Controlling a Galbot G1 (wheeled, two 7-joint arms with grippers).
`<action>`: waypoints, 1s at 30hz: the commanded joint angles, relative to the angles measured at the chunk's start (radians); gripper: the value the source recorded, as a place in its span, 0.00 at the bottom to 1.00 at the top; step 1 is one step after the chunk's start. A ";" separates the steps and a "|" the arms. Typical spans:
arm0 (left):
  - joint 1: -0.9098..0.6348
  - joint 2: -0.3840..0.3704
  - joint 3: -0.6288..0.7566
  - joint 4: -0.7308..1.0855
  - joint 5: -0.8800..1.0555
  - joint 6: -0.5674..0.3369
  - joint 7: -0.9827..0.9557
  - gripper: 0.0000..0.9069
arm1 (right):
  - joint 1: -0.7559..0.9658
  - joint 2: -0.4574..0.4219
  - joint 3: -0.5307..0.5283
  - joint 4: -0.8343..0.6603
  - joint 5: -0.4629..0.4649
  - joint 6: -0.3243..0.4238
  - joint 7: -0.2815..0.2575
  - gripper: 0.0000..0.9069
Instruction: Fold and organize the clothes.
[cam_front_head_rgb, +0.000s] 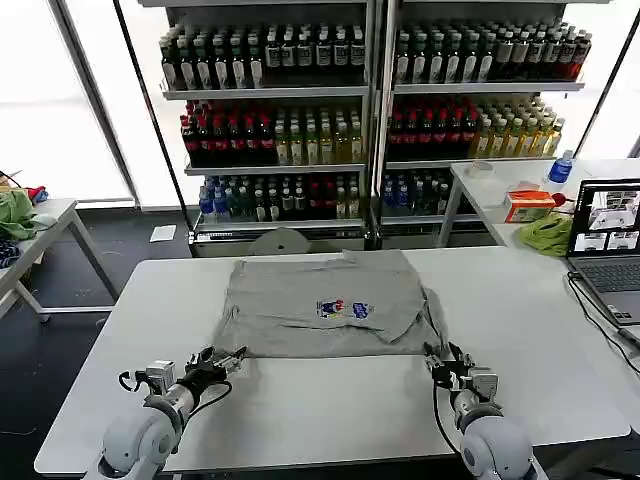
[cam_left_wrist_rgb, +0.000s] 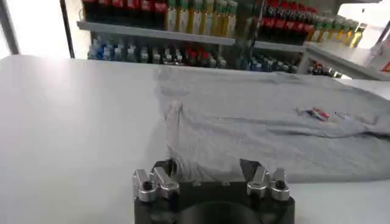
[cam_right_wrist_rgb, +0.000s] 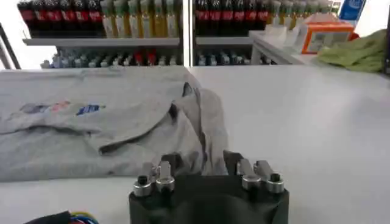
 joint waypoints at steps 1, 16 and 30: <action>0.009 -0.006 0.001 0.021 -0.002 0.003 0.015 0.01 | -0.014 0.004 0.005 -0.006 0.016 -0.026 0.029 0.00; 0.006 0.001 0.001 0.035 -0.028 -0.031 0.030 0.01 | 0.000 -0.011 -0.005 -0.020 0.056 -0.011 -0.012 0.00; 0.139 -0.051 -0.063 -0.101 0.010 -0.037 0.022 0.01 | -0.098 -0.110 0.000 0.101 0.121 0.042 -0.107 0.00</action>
